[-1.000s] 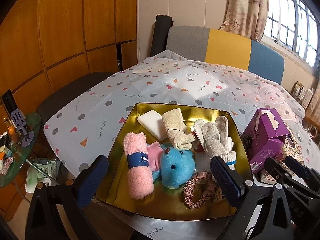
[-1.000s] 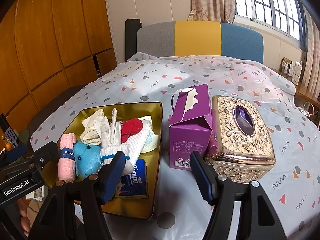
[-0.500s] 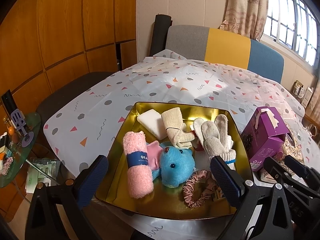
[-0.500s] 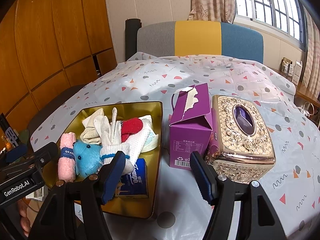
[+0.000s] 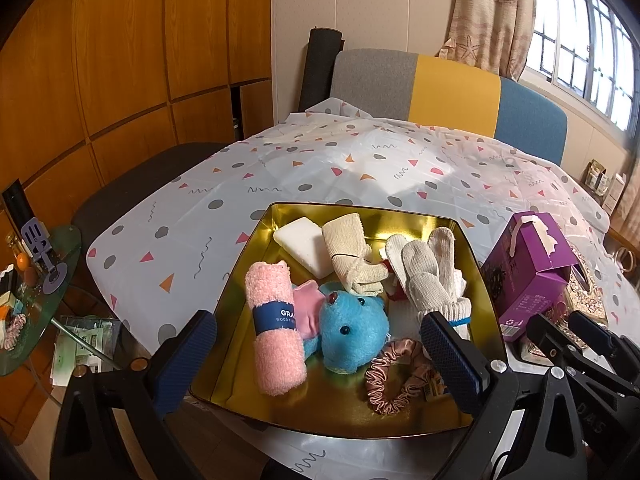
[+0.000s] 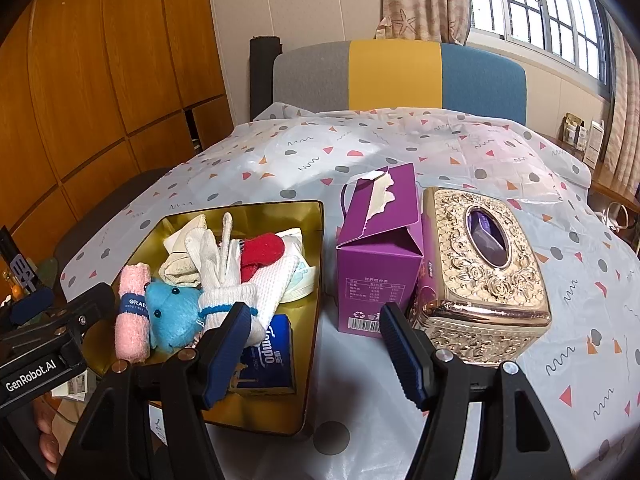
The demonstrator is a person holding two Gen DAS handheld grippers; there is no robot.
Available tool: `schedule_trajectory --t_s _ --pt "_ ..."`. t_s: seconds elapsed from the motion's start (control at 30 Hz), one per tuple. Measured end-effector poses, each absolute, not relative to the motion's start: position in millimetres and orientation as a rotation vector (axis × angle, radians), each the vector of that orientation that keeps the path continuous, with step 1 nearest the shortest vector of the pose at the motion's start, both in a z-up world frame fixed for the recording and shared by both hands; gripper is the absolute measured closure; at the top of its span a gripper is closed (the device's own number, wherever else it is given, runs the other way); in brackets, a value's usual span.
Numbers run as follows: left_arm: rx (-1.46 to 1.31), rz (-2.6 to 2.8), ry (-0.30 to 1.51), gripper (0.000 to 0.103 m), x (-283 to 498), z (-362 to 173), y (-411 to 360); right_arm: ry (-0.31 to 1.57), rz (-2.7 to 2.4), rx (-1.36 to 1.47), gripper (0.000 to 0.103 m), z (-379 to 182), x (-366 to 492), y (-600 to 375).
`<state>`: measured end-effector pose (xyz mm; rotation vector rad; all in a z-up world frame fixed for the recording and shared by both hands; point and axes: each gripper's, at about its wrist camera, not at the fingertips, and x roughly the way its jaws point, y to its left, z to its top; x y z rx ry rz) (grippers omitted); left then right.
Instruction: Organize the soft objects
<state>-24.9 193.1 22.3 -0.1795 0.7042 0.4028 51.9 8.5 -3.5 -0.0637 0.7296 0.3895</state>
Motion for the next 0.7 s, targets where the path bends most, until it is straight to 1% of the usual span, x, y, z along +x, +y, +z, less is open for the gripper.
schedule_trajectory --t_s 0.7 --pt "-0.203 0.403 0.695 0.0 -25.9 19.0 198.5 0.738 0.378 -0.067 0.035 -7.0 51.6 6.5"
